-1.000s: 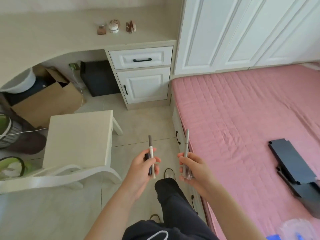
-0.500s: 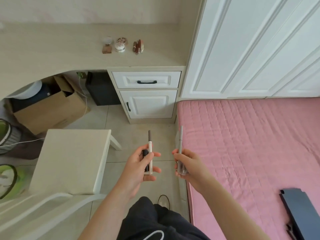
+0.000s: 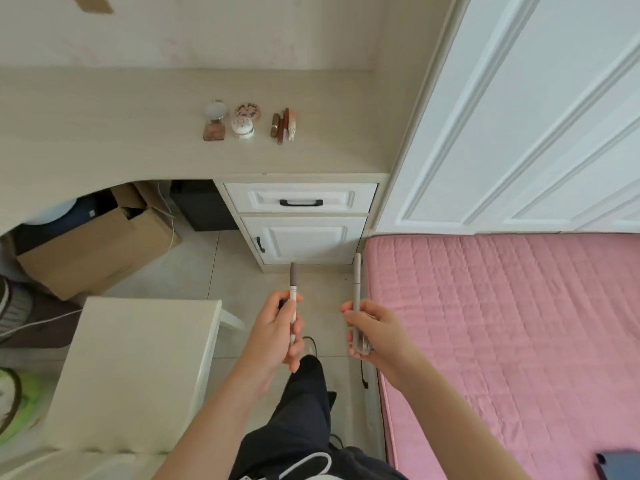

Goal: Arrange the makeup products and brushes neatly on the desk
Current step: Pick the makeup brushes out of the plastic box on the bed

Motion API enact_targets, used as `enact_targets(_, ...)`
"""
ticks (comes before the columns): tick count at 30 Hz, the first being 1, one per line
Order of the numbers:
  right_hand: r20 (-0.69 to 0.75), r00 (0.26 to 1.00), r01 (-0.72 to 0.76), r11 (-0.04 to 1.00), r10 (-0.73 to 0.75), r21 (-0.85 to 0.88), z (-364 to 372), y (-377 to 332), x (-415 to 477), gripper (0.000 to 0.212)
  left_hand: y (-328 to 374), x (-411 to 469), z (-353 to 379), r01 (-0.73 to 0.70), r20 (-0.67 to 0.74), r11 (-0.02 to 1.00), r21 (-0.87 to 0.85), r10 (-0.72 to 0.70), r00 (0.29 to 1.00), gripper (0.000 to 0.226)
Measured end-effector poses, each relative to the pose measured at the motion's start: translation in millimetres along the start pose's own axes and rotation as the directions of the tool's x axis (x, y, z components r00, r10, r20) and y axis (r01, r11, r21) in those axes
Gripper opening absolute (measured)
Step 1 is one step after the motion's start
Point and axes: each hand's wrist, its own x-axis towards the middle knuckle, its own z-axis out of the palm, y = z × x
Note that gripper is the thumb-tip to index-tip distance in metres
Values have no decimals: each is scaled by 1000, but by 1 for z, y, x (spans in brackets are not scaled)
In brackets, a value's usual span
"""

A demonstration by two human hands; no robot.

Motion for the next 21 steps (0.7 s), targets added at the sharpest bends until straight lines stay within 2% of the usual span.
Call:
enact_targets(7,-2,1000,10,1000,-10,7,40,-81,80,12,64,96,-31,-11,-22,992,128,14,1000,28)
enact_targets(11,-25,1000,12,1000,-12,14,57,-120,120,9,94,143,-42,21,11,989,149,-23,1000,23)
enact_targets(17,-18,999,-47,997,48,60,64,-160,163,8,125,199,-47,69,79,997,30,-71,994,30)
enact_targets(21,65,983,-183,960,172,211,59,-185,191,14,140,230,-45,85,95,995,-54,-79,992,40)
